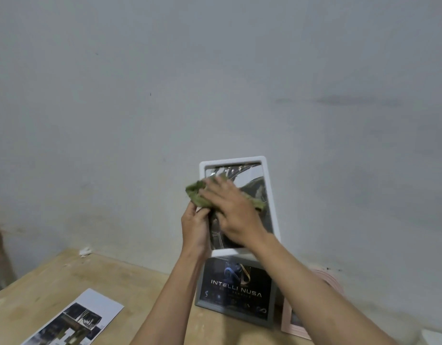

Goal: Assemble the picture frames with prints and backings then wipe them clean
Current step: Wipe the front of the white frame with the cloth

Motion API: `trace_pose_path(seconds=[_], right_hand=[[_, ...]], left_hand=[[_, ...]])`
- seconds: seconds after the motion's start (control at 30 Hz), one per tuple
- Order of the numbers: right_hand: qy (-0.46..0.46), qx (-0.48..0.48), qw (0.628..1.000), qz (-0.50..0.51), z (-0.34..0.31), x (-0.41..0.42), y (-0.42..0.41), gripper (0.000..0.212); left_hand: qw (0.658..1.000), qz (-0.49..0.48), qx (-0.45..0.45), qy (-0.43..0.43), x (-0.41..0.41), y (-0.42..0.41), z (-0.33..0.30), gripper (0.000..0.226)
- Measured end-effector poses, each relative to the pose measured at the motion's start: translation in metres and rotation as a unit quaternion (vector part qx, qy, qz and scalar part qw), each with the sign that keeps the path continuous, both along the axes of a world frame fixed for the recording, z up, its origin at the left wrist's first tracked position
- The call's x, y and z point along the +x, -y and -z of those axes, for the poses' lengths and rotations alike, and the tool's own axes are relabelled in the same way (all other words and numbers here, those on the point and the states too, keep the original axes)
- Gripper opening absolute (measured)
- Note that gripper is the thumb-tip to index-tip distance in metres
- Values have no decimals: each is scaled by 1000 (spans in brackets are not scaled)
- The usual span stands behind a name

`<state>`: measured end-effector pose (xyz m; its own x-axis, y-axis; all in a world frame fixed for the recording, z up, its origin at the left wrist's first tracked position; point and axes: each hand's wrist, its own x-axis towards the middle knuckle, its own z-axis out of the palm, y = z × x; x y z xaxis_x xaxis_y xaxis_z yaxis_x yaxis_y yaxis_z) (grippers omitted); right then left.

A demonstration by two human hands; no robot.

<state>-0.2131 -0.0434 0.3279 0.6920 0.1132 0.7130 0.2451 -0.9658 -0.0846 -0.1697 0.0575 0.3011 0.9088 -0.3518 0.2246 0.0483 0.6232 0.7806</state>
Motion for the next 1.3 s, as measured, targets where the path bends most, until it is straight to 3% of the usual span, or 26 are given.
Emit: trace_pose_path(seconds=[0.2,0.3,0.37,0.43,0.5,0.53,0.6,0.67,0.73,0.8,0.87,0.93,1.0,1.07,1.13,1.2,1.27,1.3], right_hand=[[-173,122,974,-78,44,-28,-4,61],[-307,224,917,-118,35,-50,-2,50],[-259,304,902,-164,9,-56,-2,46],[-95,330,930,-128,-26,-48,3,50],[41,266,962,-39,-58,-28,16,60],[61,208,976,-6,-68,-19,20,62],[31,68,997,15,-68,-5,28,59],[-15,-2,1000,-12,-45,-2,27,55],[-62,35,996,-48,-18,-11,17,58],[-125,134,979,-93,-1,-26,6,59],[-238,232,934,-128,11,-43,2,52],[-353,268,886,-138,11,-58,-3,48],[-315,295,888,-157,-2,-57,-7,50],[-153,319,924,-145,-26,-42,-9,57],[-18,251,965,-75,-53,-18,-9,61],[32,80,996,-15,-68,5,-2,59],[39,-100,994,27,-67,20,11,54],[40,-144,988,43,-64,23,20,53]], left_hand=[[999,-15,13,-40,12,-18,16,11],[997,-29,73,-25,20,-18,14,20],[995,-24,93,11,19,-16,10,26],[995,3,89,36,13,-13,5,25],[993,15,97,63,6,-8,-1,24],[993,18,98,70,1,-6,-5,25],[996,20,72,54,-4,0,-12,29],[1000,14,24,12,-5,0,-16,31],[1000,10,5,-6,1,-7,-13,33],[1000,6,19,-10,6,-15,-4,30],[998,-23,40,-30,12,-22,0,30],[994,-67,77,-30,21,-26,0,26],[990,-88,107,-8,28,-25,-4,18],[990,-69,120,6,27,-18,-6,21],[993,-50,106,19,18,-9,-10,16],[994,-47,97,33,9,0,-16,14],[997,-41,67,27,5,7,-21,17],[998,-37,47,15,5,8,-23,20]])
